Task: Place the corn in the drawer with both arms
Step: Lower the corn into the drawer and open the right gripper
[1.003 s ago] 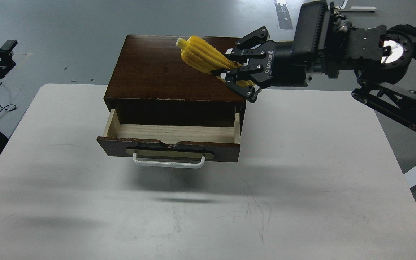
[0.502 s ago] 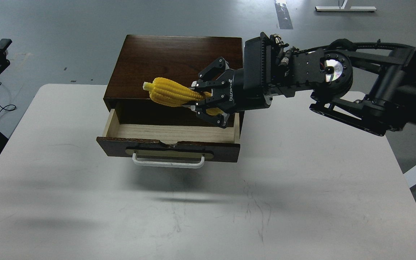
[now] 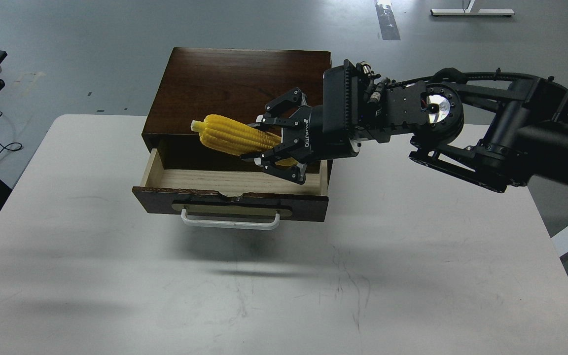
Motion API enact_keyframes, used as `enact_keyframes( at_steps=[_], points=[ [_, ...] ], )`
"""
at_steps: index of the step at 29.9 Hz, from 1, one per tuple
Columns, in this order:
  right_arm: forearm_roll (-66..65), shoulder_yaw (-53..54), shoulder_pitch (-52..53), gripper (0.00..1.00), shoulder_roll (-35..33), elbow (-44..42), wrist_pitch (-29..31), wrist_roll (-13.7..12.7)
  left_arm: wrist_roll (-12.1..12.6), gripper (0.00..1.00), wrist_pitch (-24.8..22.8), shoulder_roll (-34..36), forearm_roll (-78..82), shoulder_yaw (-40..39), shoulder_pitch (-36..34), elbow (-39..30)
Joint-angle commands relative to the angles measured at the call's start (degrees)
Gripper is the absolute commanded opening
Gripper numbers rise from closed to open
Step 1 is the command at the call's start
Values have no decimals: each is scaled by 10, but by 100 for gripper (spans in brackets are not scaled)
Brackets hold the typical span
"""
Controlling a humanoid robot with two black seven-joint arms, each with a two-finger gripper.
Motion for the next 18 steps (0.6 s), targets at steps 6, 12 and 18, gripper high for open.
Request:
enact_keyframes(
  at_steps=[6, 12, 18],
  points=[
    [0, 1, -23, 96, 0, -1, -3, 0, 1, 98, 0, -1, 0, -1, 0, 0],
    [52, 59, -36, 96, 2, -3, -10, 0, 3, 98, -2, -1, 0, -2, 0, 0],
    [311, 113, -43, 96, 11, -1, -2, -12, 3, 98, -3, -2, 0, -2, 0, 0]
  ],
)
